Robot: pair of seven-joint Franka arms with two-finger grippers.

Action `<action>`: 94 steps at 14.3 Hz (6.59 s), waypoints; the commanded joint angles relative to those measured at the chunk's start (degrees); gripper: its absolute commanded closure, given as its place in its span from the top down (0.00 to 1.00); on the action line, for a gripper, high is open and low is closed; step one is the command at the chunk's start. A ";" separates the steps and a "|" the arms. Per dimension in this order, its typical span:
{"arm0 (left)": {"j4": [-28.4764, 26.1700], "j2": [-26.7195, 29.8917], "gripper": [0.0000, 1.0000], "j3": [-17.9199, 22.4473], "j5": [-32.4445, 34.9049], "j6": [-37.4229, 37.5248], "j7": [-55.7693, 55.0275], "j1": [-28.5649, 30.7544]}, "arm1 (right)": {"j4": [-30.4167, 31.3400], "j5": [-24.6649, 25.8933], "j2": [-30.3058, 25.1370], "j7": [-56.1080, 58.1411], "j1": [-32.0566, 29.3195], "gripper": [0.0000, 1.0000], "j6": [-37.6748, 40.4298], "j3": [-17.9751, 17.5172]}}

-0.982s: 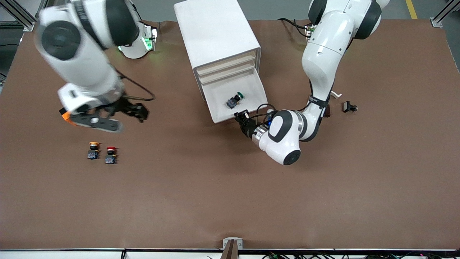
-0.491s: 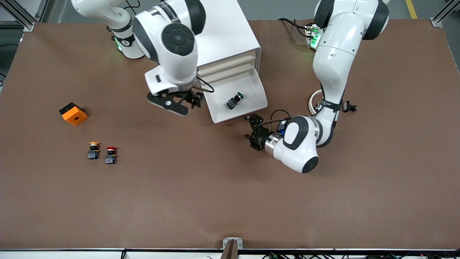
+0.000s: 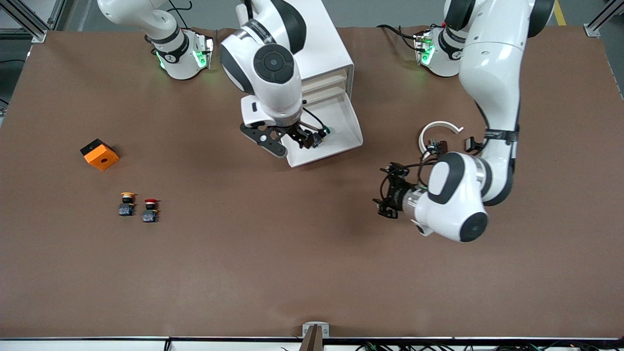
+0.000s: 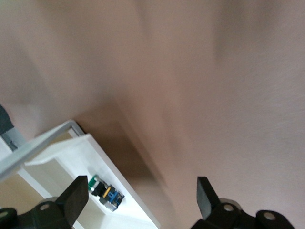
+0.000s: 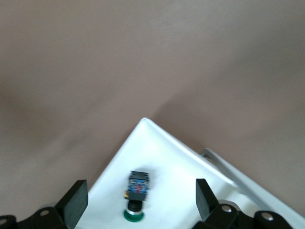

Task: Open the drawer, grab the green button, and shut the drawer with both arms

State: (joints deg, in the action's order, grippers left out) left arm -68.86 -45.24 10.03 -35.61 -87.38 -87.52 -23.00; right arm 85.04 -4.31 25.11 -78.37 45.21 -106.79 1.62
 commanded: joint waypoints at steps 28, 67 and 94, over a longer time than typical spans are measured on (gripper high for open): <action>-32.21 37.69 1.00 -3.96 32.27 -19.67 67.22 4.54 | 6.01 -3.86 11.01 -8.03 8.32 0.75 -13.79 0.58; -35.64 11.23 1.00 -28.21 28.32 -40.59 26.54 -12.86 | 17.70 5.54 6.88 77.05 -37.30 0.36 -24.76 1.10; -29.31 17.37 1.00 -27.87 43.07 -39.11 28.18 8.12 | 17.70 4.66 1.36 73.27 -36.51 1.00 -11.09 0.66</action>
State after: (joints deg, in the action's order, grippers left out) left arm -97.52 -30.77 -17.50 4.42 -128.24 -60.68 -17.63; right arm 101.38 0.29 31.84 -3.89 8.42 -122.11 2.93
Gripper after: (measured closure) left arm 0.000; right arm 0.000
